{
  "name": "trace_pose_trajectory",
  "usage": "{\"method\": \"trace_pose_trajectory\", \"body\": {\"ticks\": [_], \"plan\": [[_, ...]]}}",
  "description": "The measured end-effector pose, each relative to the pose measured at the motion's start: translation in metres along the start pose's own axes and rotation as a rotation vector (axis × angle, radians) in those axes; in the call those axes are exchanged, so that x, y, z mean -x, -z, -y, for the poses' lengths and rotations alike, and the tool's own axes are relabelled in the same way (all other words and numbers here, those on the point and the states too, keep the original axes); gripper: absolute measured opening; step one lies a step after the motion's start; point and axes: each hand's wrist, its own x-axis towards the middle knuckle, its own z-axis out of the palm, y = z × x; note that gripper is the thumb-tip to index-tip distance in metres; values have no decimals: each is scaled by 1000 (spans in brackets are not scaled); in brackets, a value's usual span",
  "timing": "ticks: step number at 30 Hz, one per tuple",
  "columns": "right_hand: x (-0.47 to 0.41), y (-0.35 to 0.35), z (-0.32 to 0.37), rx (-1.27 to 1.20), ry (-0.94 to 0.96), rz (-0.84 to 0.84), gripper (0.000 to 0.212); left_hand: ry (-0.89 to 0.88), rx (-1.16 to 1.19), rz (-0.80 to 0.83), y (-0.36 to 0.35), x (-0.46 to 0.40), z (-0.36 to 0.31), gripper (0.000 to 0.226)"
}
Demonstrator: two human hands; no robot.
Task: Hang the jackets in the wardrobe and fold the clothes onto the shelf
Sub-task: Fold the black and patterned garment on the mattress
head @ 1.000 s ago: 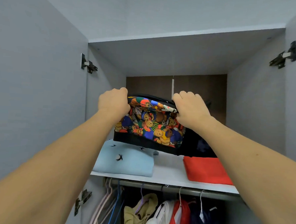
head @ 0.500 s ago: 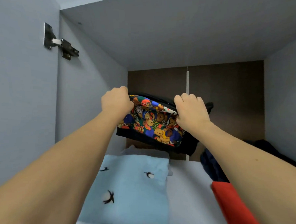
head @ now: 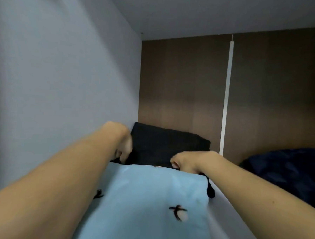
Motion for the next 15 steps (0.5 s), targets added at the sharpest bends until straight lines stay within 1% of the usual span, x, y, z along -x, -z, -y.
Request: {"method": "trace_pose_trajectory", "body": {"ticks": [1,2,4,5,6,7,8,9,11,12,15], "plan": [[0,4,-2,-101,-2,18,25,-34,106,46,5,0,-4,39],[1,12,-6,-203,0,-3,28,-60,168,25,12,1,-9,38],[3,32,-15,-411,12,-86,29,-93,191,-136,32,1,-15,36],[3,42,-21,-488,6,-170,29,-110,172,-217,40,0,-18,36],[2,50,-28,-517,-13,-292,27,-127,161,-284,46,-3,-22,36],[0,54,-36,-489,-54,-428,26,-136,153,-331,51,-8,-26,37],[-5,55,-43,-409,-108,-531,25,-147,150,-352,54,-15,-32,38],[-9,54,-49,-305,-165,-569,28,-161,150,-352,55,-22,-37,43],[-23,43,-56,-132,-265,-496,46,-190,165,-349,55,-38,-49,54],[-32,36,-57,-100,-296,-447,55,-205,175,-376,55,-48,-54,58],[-61,19,-62,-143,-323,-343,67,-244,252,-523,57,-74,-54,64]]}}
